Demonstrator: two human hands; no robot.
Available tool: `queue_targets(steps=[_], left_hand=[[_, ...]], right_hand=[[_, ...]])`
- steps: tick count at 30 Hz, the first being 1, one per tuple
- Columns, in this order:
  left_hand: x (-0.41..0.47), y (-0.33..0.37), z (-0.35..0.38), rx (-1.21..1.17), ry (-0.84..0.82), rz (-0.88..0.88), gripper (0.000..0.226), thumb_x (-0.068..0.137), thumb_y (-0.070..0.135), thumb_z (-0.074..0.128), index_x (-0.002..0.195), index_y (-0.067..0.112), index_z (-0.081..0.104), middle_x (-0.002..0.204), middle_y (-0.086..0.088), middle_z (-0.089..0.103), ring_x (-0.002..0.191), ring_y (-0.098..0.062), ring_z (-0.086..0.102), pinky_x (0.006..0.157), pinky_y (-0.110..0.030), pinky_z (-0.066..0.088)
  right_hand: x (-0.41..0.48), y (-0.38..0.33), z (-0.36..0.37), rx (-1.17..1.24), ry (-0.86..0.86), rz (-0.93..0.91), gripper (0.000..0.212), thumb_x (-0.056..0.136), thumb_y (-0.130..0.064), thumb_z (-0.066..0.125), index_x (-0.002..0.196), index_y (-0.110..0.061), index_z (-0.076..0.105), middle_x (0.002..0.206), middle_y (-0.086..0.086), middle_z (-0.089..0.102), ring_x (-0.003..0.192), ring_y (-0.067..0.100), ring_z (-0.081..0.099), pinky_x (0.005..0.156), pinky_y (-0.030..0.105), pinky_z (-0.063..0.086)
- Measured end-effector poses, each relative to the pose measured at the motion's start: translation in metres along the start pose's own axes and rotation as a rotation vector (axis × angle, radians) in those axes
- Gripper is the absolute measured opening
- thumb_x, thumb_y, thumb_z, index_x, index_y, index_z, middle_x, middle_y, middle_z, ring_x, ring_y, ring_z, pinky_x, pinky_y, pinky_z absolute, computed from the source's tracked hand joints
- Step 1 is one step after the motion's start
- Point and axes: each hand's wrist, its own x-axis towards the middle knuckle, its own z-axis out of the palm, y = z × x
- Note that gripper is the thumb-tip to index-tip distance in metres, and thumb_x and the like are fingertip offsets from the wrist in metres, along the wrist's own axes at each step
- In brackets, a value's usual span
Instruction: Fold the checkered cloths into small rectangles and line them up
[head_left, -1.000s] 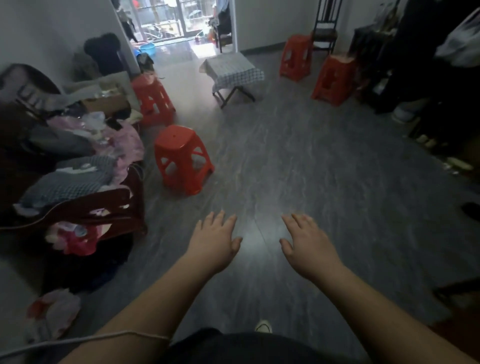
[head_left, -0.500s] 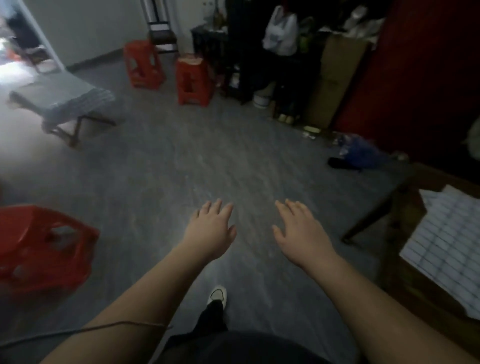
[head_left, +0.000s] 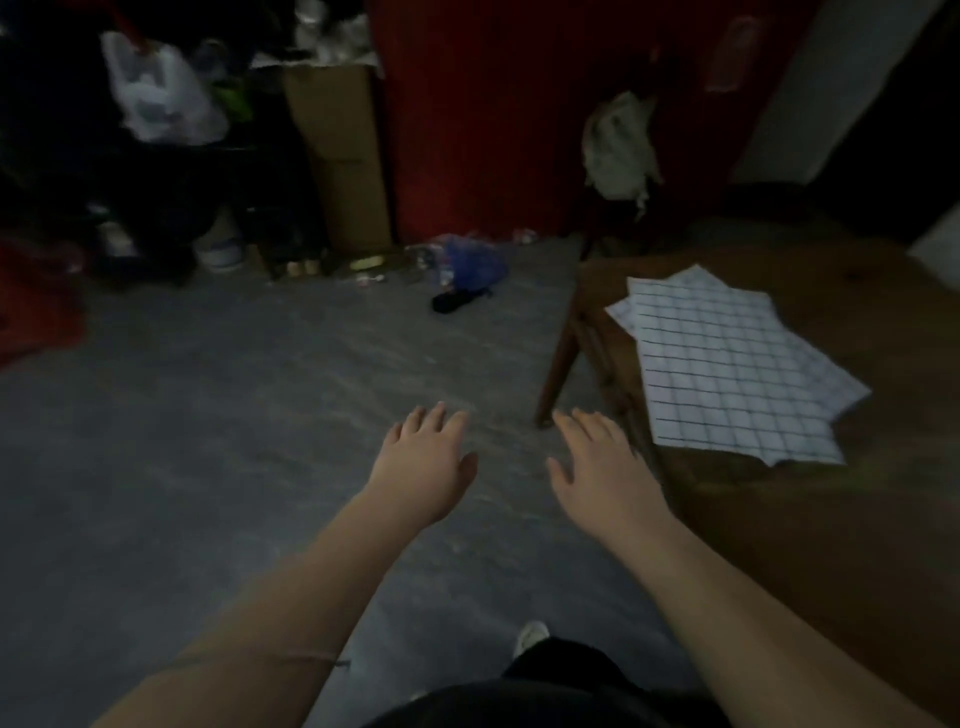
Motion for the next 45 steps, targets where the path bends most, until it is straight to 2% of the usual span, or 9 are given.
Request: queue_targets(steps=[8,13,22,28,32,36,38,41,45], left_hand=[[0.132,0.100,-0.011,0.053,-0.084,0.293,0.066,0.105,0.052,0.039,0.162,0.028,0.016,0.171,-0.003,0.016,0.157,-0.028,0.013,0.125,-0.047,0.019],[0.210,0.157,-0.010,0.107,-0.146,0.376,0.065,0.105,0.051,0.038,0.162,0.029,0.015,0.171,-0.002,0.014,0.157,-0.027,0.011,0.126,-0.048,0.018],[0.339,0.222,-0.001,0.139,-0.227,0.446,0.065,0.105,0.049,0.040,0.162,0.026,0.017,0.171,-0.002,0.017,0.156,-0.026,0.015,0.125,-0.048,0.021],[0.411,0.233,0.018,0.177,-0.376,0.503,0.064,0.107,0.042,0.040,0.163,0.025,0.015,0.171,-0.001,0.013,0.158,-0.026,0.006,0.125,-0.048,0.017],[0.459,0.237,0.036,0.233,-0.438,0.620,0.060,0.109,0.034,0.043,0.162,0.022,0.018,0.171,-0.003,0.012,0.158,-0.028,0.001,0.126,-0.044,0.011],[0.501,0.240,0.055,0.249,-0.425,0.788,0.055,0.106,0.028,0.049,0.158,0.026,0.032,0.169,-0.001,0.021,0.157,-0.027,0.005,0.124,-0.045,0.021],[0.517,0.244,0.064,0.257,-0.421,0.877,0.054,0.104,0.027,0.050,0.157,0.026,0.036,0.169,-0.001,0.022,0.157,-0.027,0.005,0.126,-0.042,0.015],[0.536,0.247,0.076,0.243,-0.456,0.975,0.054,0.102,0.023,0.054,0.155,0.024,0.040,0.167,-0.003,0.027,0.156,-0.027,0.009,0.126,-0.039,0.008],[0.551,0.241,0.092,0.266,-0.468,1.080,0.055,0.097,0.020,0.061,0.150,0.024,0.048,0.159,-0.004,0.041,0.149,-0.027,0.025,0.124,-0.040,0.021]], right_hand=[[0.025,0.105,-0.017,0.090,0.093,0.308,0.063,0.102,-0.048,0.042,0.158,-0.026,0.023,0.164,-0.001,0.026,0.153,0.021,0.016,0.119,0.046,0.032],[0.068,0.170,-0.023,0.128,0.106,0.412,0.063,0.102,-0.045,0.045,0.158,-0.024,0.024,0.163,-0.001,0.028,0.152,0.021,0.018,0.120,0.046,0.032],[0.149,0.259,-0.030,0.184,0.049,0.508,0.063,0.103,-0.043,0.043,0.159,-0.026,0.019,0.166,0.000,0.022,0.154,0.021,0.014,0.122,0.044,0.021],[0.195,0.273,-0.004,0.228,-0.007,0.572,0.063,0.102,-0.042,0.042,0.158,-0.027,0.017,0.167,0.000,0.020,0.155,0.023,0.010,0.124,0.046,0.020],[0.227,0.274,0.025,0.292,-0.099,0.606,0.064,0.102,-0.038,0.048,0.159,-0.030,0.018,0.169,-0.001,0.013,0.156,0.023,0.005,0.125,0.047,0.018],[0.245,0.263,0.051,0.340,-0.130,0.721,0.066,0.102,-0.037,0.050,0.159,-0.030,0.018,0.170,-0.001,0.007,0.156,0.023,0.002,0.125,0.050,0.017],[0.248,0.256,0.064,0.340,-0.120,0.780,0.065,0.101,-0.036,0.051,0.158,-0.028,0.023,0.169,-0.001,0.012,0.156,0.024,0.008,0.123,0.045,0.019],[0.249,0.250,0.078,0.304,-0.039,0.833,0.056,0.098,-0.032,0.057,0.151,-0.026,0.039,0.164,0.000,0.029,0.151,0.025,0.024,0.120,0.043,0.025],[0.252,0.247,0.088,0.329,0.006,0.923,0.046,0.093,-0.030,0.064,0.137,-0.029,0.053,0.155,-0.003,0.040,0.144,0.026,0.034,0.115,0.045,0.035]])
